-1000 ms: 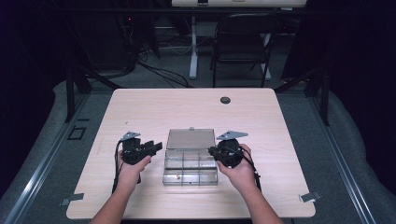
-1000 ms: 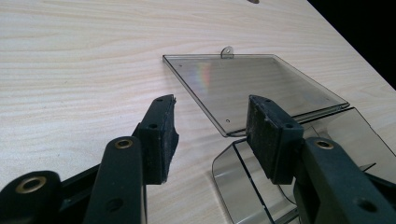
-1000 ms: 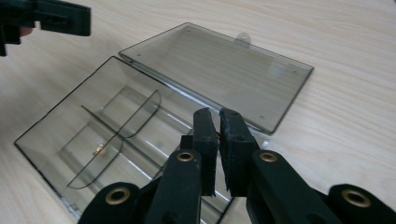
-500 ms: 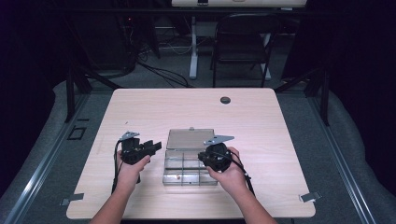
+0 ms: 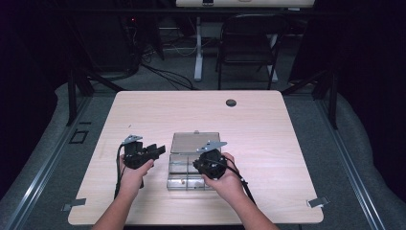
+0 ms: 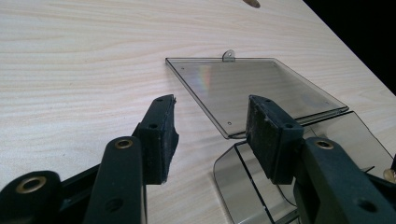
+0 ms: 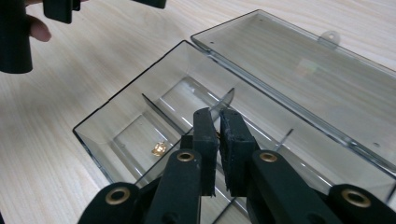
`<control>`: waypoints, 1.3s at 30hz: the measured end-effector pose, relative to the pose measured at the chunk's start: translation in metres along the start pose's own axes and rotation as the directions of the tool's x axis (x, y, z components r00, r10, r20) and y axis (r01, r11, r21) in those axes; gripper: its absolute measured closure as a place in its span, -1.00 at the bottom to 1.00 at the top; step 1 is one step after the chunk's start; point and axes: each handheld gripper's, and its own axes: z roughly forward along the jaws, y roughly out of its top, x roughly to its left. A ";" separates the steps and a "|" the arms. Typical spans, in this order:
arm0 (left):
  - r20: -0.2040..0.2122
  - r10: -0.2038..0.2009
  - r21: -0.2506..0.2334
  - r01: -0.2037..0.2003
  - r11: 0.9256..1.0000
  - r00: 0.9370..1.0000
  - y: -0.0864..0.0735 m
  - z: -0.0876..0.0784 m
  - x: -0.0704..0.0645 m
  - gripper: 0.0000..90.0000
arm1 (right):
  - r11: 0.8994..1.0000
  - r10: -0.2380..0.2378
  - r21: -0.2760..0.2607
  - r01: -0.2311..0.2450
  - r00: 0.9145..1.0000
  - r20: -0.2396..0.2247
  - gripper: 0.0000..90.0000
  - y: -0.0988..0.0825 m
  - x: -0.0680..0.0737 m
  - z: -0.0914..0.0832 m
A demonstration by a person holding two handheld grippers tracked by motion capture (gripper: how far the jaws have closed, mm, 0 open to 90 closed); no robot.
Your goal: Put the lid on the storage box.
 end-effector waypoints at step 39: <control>-0.002 0.005 -0.002 -0.005 1.000 1.000 0.001 -0.001 0.000 0.16 | 0.995 -0.073 0.066 0.080 0.993 -0.094 0.90 -0.003 0.039 0.034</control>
